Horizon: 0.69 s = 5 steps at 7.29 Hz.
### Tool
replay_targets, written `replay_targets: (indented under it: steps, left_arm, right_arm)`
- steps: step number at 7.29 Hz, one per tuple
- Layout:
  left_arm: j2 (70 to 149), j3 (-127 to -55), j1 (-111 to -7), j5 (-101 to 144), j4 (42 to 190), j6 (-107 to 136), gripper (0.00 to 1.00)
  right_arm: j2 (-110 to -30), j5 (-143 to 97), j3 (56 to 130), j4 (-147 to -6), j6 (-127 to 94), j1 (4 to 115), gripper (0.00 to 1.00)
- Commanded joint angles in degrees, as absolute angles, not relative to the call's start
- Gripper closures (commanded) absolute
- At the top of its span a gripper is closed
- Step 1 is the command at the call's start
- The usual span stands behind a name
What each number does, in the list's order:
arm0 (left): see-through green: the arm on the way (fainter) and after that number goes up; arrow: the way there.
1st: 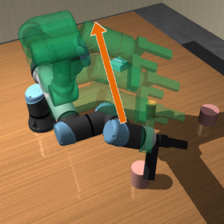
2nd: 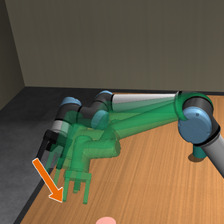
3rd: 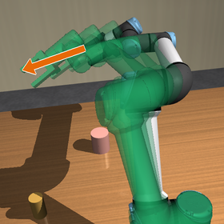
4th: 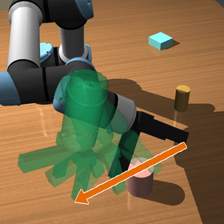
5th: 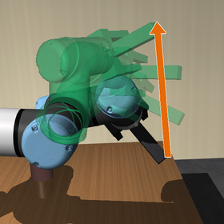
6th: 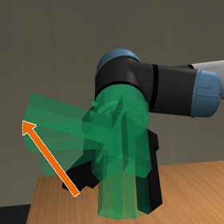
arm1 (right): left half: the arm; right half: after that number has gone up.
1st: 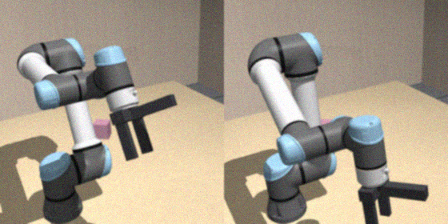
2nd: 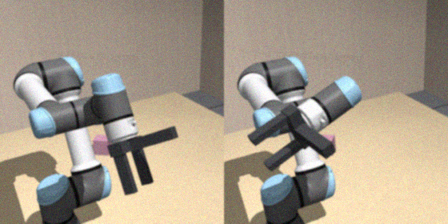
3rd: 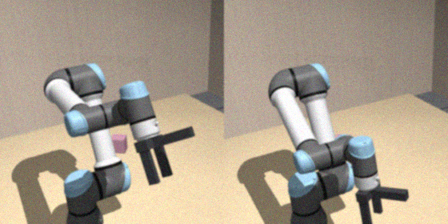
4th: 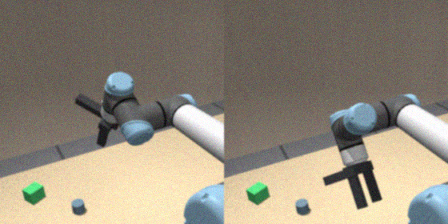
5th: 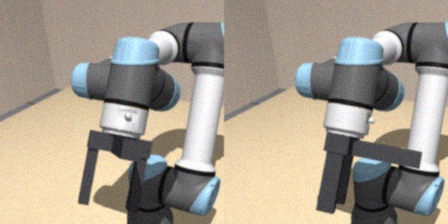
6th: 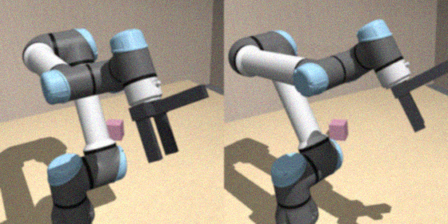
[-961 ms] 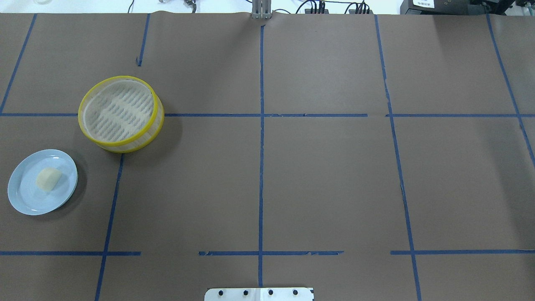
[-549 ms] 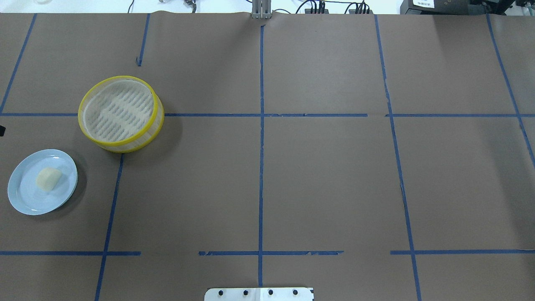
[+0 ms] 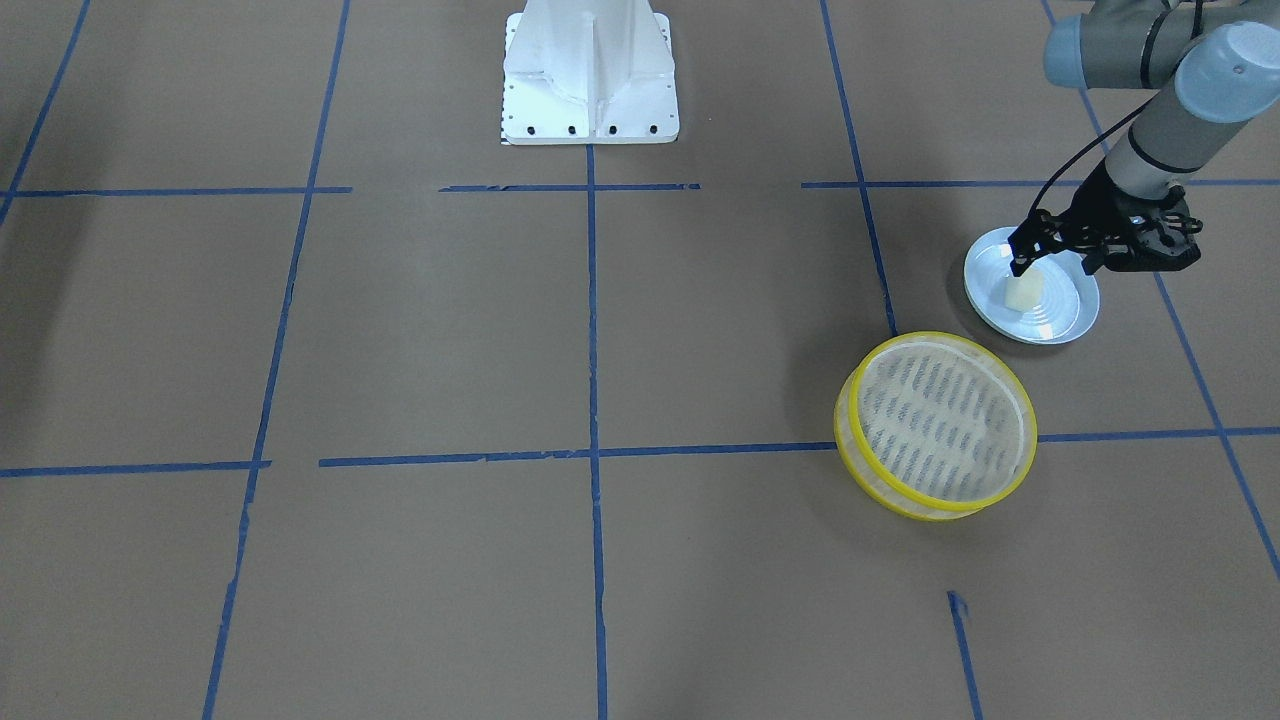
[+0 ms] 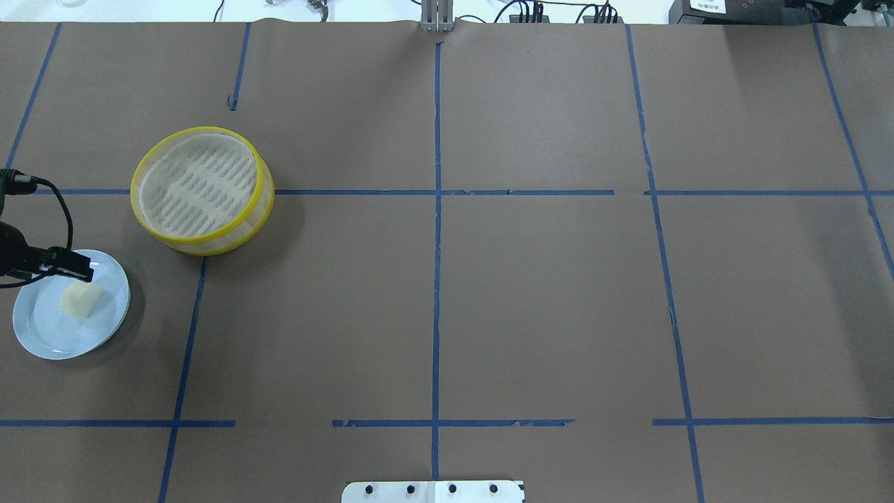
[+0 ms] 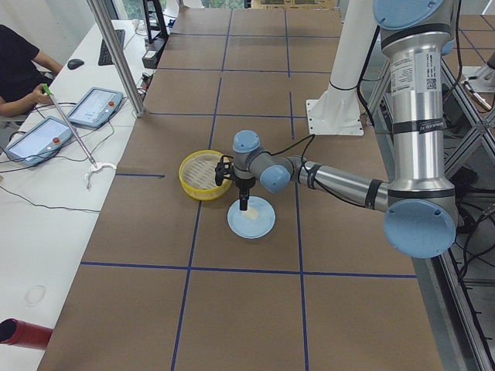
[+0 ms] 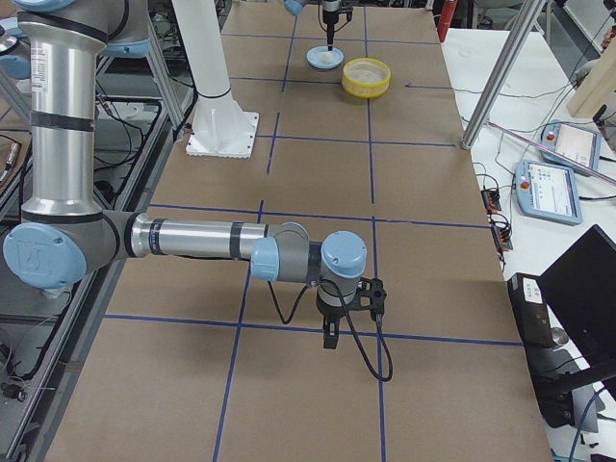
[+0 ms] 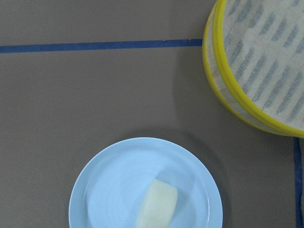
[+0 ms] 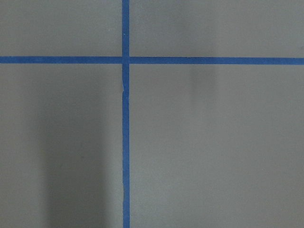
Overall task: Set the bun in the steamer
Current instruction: 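Move the left gripper down over the white bun on the blue plate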
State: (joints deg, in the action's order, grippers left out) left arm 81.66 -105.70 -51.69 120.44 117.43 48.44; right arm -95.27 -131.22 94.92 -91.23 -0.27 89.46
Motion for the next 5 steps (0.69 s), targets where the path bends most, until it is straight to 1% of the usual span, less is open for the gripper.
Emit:
replay_targets:
  steps: [1, 5]
  left_arm:
    - [78.7, -102.8, -50.5, 119.4, 125.8, 49.8, 0.00]
    - [80.0, -100.1, -47.6, 119.4, 125.9, 49.8, 0.00]
  right_arm:
    - [-95.3, -131.2, 94.9, -91.2, -0.3, 89.5, 0.00]
    - [-95.3, -131.2, 94.9, -91.2, -0.3, 89.5, 0.00]
